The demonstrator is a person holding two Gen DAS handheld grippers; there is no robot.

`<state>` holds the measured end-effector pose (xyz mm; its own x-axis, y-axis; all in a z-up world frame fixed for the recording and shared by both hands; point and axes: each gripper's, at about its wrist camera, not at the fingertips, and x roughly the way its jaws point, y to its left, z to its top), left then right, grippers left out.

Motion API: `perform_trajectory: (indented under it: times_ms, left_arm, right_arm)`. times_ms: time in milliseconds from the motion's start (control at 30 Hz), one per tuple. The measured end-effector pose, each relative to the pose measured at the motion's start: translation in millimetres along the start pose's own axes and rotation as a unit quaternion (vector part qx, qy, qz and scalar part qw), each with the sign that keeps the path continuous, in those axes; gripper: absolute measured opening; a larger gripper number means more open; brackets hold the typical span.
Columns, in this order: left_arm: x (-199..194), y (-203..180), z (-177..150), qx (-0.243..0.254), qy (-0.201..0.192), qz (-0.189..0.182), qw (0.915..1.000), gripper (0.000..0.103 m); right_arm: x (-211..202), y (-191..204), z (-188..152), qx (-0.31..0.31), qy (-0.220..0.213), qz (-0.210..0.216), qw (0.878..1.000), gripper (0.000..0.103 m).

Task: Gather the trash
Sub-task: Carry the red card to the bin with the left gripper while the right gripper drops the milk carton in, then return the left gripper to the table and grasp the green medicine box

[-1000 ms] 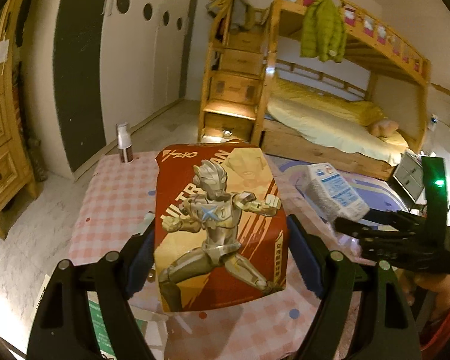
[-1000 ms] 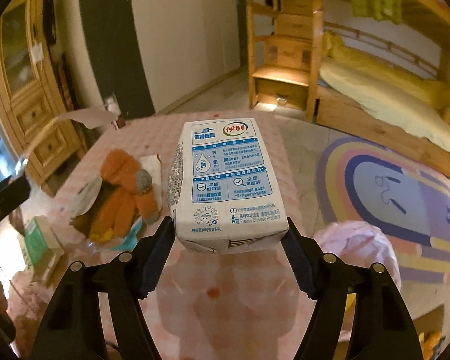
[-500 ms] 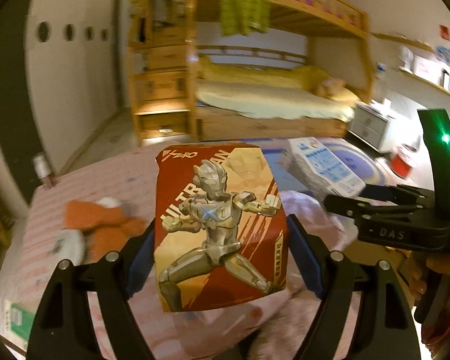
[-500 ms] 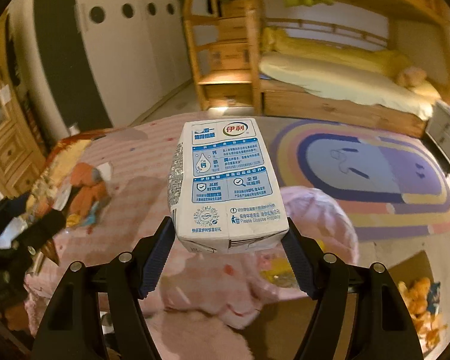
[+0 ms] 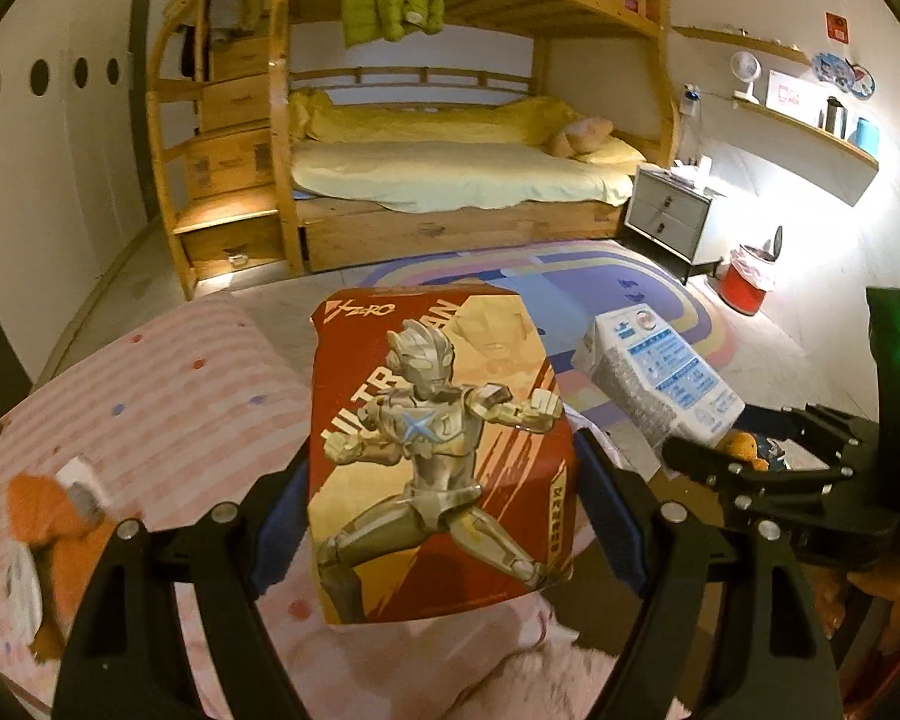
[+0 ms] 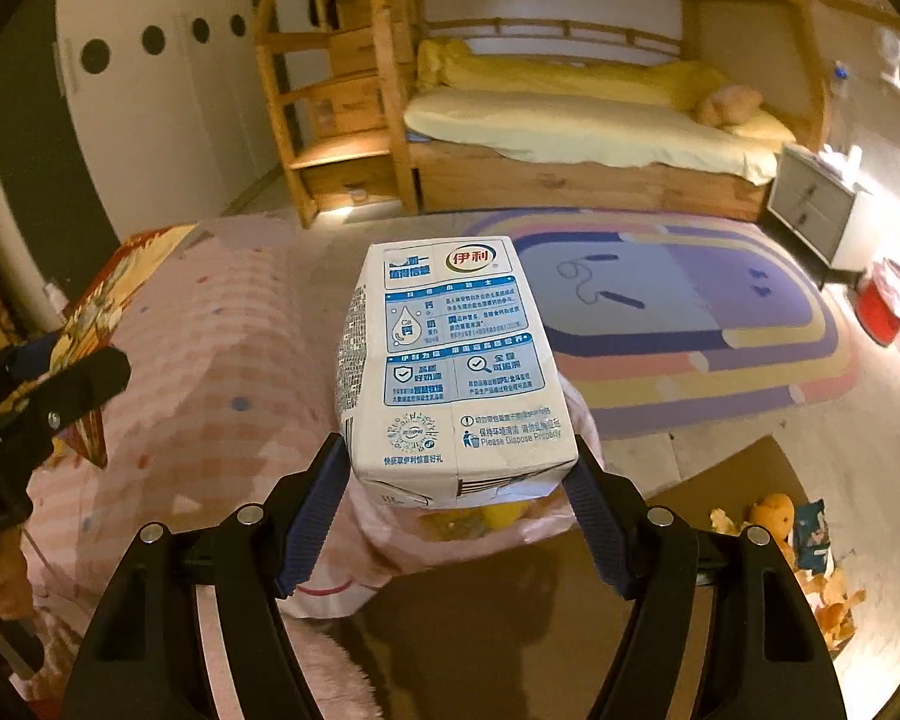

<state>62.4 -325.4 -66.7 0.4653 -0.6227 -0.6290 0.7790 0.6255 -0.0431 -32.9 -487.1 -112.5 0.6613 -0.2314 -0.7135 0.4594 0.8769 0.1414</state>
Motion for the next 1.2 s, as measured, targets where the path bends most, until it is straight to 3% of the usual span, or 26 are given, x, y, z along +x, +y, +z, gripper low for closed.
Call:
perform_trajectory:
  times_ms: [433,500,567,900,1200]
  left_arm:
    - [76,-14,37,0.001,0.016,-0.035,0.9993,0.08]
    - [81,-12,38,-0.003,0.014,-0.032,0.9994,0.087]
    - [84,-8,38,-0.012,0.015,-0.031,0.9993,0.092]
    - [65,17,23,-0.042,0.024,0.007,0.9988,0.091]
    - [-2,57,0,-0.079,0.006,0.065,0.9948,0.091]
  right_arm:
    - [70,-30,21,0.02,0.016,-0.012,1.0,0.074]
    - [81,-35,21,0.021,0.022,-0.022,0.999,0.086]
    - [84,-39,18,0.03,0.028,-0.028,0.999,0.086]
    - [44,-47,9,0.065,0.018,-0.015,0.998,0.086]
    - [-19,0,15,0.029,-0.031,0.018,0.999,0.086]
